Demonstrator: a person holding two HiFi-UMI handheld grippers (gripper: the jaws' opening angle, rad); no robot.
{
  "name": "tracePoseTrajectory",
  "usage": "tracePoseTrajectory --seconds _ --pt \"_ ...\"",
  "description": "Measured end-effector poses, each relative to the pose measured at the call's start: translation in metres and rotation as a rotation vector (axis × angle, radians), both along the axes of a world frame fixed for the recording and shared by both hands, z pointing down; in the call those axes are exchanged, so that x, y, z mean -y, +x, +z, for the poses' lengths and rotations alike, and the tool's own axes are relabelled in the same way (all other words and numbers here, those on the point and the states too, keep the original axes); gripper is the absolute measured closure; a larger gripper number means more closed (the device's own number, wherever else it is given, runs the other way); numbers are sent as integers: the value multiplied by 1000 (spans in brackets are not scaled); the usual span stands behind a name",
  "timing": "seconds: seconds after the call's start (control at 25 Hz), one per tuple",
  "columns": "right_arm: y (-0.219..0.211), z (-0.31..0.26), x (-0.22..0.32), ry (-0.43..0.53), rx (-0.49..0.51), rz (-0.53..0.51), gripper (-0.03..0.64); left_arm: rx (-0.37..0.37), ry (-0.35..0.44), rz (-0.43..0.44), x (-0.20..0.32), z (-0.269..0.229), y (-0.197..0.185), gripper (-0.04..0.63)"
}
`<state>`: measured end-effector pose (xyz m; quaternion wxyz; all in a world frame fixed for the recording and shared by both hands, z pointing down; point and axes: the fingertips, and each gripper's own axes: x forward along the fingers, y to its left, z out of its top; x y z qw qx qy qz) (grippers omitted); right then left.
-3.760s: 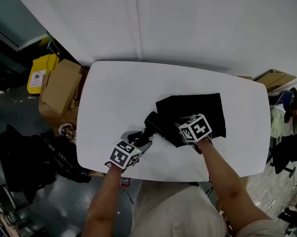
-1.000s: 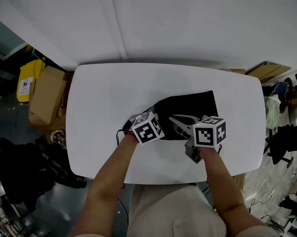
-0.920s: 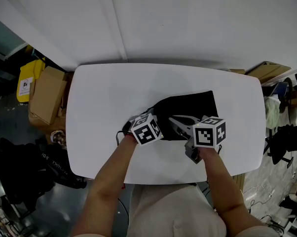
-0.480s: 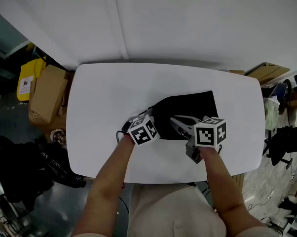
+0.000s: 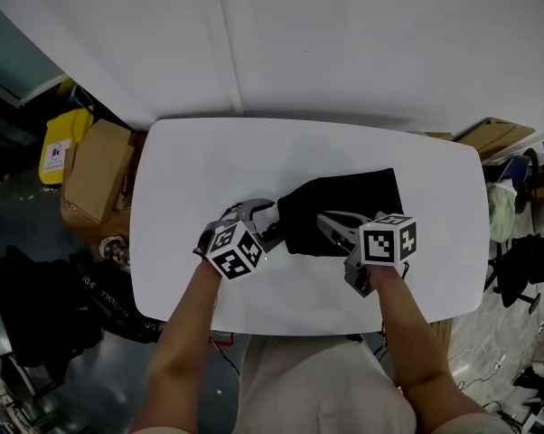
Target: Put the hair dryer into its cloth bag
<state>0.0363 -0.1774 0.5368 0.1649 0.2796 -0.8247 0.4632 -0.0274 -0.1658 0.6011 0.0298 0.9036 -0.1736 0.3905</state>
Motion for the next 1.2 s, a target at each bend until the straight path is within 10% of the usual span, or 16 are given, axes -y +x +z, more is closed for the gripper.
tracePoseTrajectory --seconds 0.76,1.2 --pt "-4 3 -6 -11 -10 -4 594 -126 -142 -186 -34 34 -35 318" --pt "-2 3 -8 -10 7 8 594 -112 -173 -170 -27 41 -22 452"
